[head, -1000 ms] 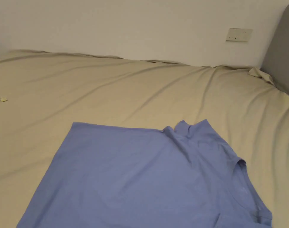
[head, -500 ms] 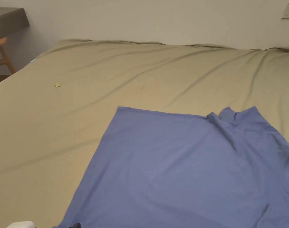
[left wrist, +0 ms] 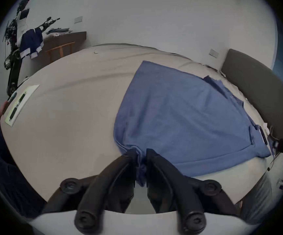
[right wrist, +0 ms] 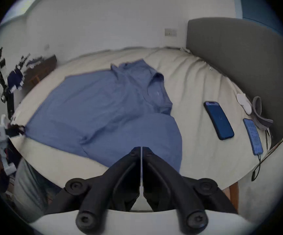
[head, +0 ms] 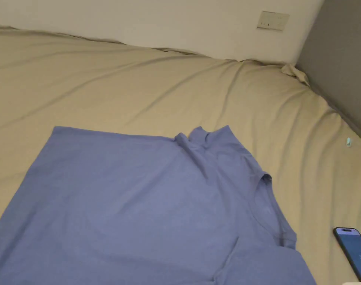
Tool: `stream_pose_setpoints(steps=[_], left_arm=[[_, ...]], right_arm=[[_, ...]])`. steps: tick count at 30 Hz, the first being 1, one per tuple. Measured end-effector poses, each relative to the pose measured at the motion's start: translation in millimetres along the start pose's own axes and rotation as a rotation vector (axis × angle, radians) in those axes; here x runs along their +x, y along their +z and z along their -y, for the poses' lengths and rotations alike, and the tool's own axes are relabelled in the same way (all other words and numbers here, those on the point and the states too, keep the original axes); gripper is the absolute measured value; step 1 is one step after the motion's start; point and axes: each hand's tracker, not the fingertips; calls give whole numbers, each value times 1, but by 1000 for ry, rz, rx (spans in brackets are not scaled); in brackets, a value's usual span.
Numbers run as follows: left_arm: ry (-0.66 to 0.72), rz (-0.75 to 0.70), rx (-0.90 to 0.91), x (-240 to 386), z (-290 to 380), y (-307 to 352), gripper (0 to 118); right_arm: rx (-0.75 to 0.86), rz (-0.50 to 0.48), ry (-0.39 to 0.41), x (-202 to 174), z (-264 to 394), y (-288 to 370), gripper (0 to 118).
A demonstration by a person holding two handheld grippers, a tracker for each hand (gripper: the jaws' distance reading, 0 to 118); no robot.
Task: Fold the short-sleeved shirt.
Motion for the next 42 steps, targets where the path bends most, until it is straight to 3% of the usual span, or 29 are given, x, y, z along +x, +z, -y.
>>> stream_pose_setpoints(steps=[1,2,3,4,8,9,10,11,12,17,22,26,30,36,38,39,40,41,42], left_arm=[[1,3,5,-1,-2,-2,10],[10,9,2,-3,-4,-3,10],[24,16,-2,-5,-5,-3,10],[32,18,2,-6,-6,-3,10],[32,16,-5,-5,-6,-1,10],[32,17,-10,-5,-5,-2,10],[31,15,-15,-3,-5,-2,10],[31,10,-21,-3,-5,-3,10],[31,7,-27,-3,-4,-3,10],[44,10,-24,-4,-4,3,10],[86,30,-28,1,-29,12,10],[100,72,-4,3,-73,5,9],[51,97,8,5,-125,-24,9],[-21,37,-48,12,-187,-84,9],[-19,12,-45,9,-197,-100,9],[7,5,-61,7,-200,-106,17],[33,-12,-70,5,-202,-111,29],[63,-3,-68,1,-201,-110,50],[98,5,-64,-3,-199,-107,84]], right_arm=[[-40,-4,3,5,-1,-12,9],[-71,-6,12,9,-1,-20,33],[-111,-4,10,14,-1,-31,87],[-133,-14,3,18,1,-39,110],[-139,0,-52,30,2,-56,109],[-154,-14,-73,31,3,-59,101],[-163,-44,-99,32,4,-60,79],[-132,-40,-107,31,5,-57,40],[-91,-47,-109,29,6,-54,16],[-45,11,15,3,-1,-34,15],[-19,-48,-46,8,-35,-12,15],[-17,-76,-47,17,-86,-15,15],[-42,-153,-121,35,-140,-44,15],[-57,-125,-147,39,-190,-106,14],[-73,-105,-203,36,-192,-124,15],[-67,-113,-222,37,-192,-131,25],[-61,-104,-231,35,-189,-136,54],[-61,-75,-228,34,-185,-138,94],[-55,-76,-221,32,-179,-136,113]])
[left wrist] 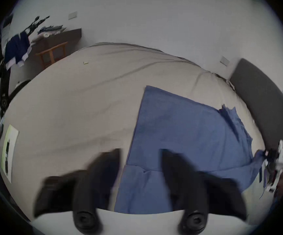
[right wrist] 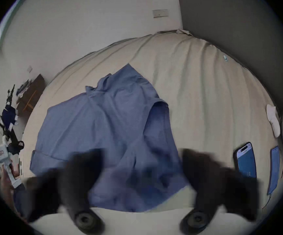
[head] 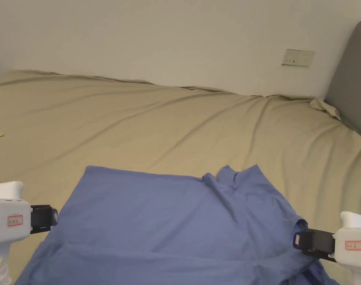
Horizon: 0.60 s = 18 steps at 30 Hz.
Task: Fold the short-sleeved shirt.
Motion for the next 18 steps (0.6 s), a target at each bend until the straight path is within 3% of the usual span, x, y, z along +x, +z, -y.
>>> stream_pose_setpoints(steps=[3,8,9,10,11,12,13,14,15,18], left_arm=[[38,63,77,-7,14,33,89],[1,-13,202,-13,75,95,89],[4,-22,229,-13,91,106,88],[13,-15,253,-14,110,115,86],[30,-11,265,-13,126,122,76],[36,-1,257,-13,141,126,44],[39,1,248,-12,155,129,12],[48,-18,229,-9,168,129,0],[50,-57,223,-7,179,129,0],[73,6,177,-14,191,120,0]], right_arm=[[145,-85,-3,6,21,23,112],[335,-135,37,1,84,86,111],[360,-140,36,2,99,96,107],[382,-145,31,3,115,105,95],[382,-142,22,3,131,112,72],[371,-140,25,3,142,116,22],[352,-108,41,1,152,118,5],[318,-44,72,-2,160,118,5],[302,11,105,-5,165,119,5],[247,-40,123,-3,173,119,5]])
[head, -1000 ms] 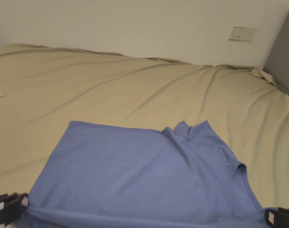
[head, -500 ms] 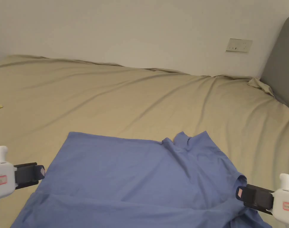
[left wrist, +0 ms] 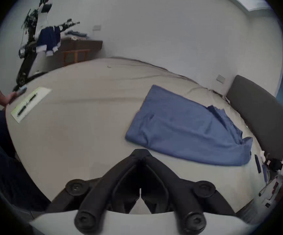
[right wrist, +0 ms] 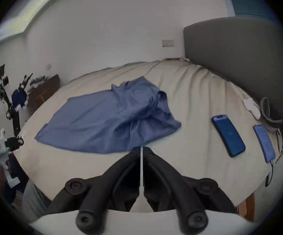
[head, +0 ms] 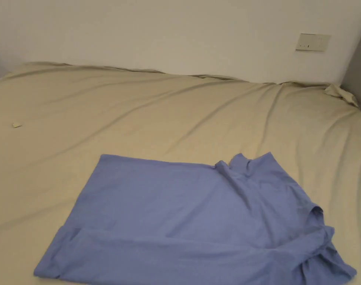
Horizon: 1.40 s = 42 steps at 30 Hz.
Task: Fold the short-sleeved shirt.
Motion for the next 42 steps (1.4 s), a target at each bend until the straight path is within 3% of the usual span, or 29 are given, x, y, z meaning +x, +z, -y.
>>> stream_pose_setpoints(steps=[4,5,8,9,10,14,17,18,19,20,21,22,23,24,25,28,30,34,35,37,38,40,42], left_arm=[[-12,-31,-27,-12,-14,-33,2],[-19,-44,-28,-13,-22,-43,11],[-1,-31,-98,-17,-43,-76,84],[6,-26,-112,-18,-46,-85,90],[12,17,-122,-17,-52,-96,90],[-56,-54,-195,-12,-58,-132,90],[-30,-74,-285,-14,-55,-153,89],[-42,-81,-243,-10,-55,-148,78],[-61,-81,-212,-8,-57,-144,55],[-77,-70,-218,-5,-59,-142,24],[-101,-62,-222,-3,-60,-142,13],[-112,-26,-222,-1,-59,-141,12],[-111,-30,-218,1,-59,-141,10],[-120,-36,-222,3,-59,-141,10],[-123,-38,-222,3,-60,-141,10],[-91,-15,-219,7,-61,-132,10],[-85,-22,-227,10,-61,-128,10],[-48,2,-238,8,-60,-127,10],[-42,-1,-243,8,-60,-128,10],[-30,2,-243,9,-61,-125,10],[-25,5,-241,6,-62,-124,10],[-23,8,-238,7,-63,-121,10],[-12,29,-233,1,-65,-120,9]], right_arm=[[6,-6,20,0,-10,-5,5],[11,-12,13,0,-15,-6,5],[31,-31,8,-3,-25,-10,5],[39,-31,18,-5,-29,-9,5],[42,-28,30,-7,-31,-10,5],[42,-34,57,-6,-36,-10,5],[14,-21,73,-1,-37,-18,5],[-5,-10,80,1,-39,-24,5],[-20,-3,91,6,-41,-31,5],[-54,13,104,12,-44,-42,5],[-79,28,122,18,-46,-52,6],[-110,26,144,23,-50,-65,18],[-160,26,163,30,-55,-81,43],[-192,30,192,37,-58,-97,92],[-235,33,208,42,-60,-112,106],[-268,33,271,53,-65,-144,103],[-267,28,254,61,-69,-156,103],[-322,-44,77,73,-69,-175,101],[-331,-49,52,74,-69,-174,93],[-300,12,100,67,-68,-166,34],[-277,-14,124,64,-65,-160,18],[-289,-7,114,61,-61,-151,16],[-267,-11,38,63,-58,-138,15]])
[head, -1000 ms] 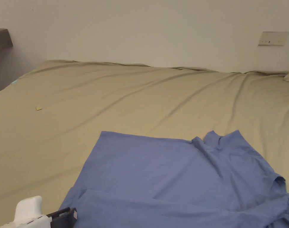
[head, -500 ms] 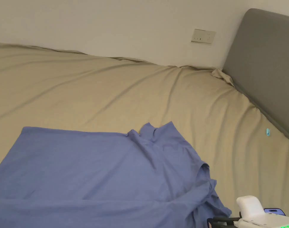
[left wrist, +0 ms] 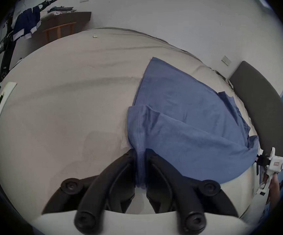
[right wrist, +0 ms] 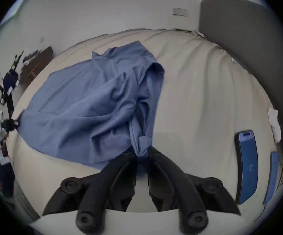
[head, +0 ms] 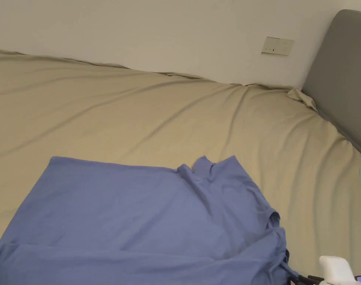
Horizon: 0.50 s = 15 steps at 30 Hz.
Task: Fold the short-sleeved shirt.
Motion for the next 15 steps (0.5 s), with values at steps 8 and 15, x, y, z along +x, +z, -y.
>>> stream_pose_setpoints(steps=[8,15], left_arm=[[6,61,71,-3,-4,25,7],[-76,74,160,4,-4,78,6]], right_arm=[[124,-89,-178,9,11,49,14],[162,-74,-135,-3,12,95,12]])
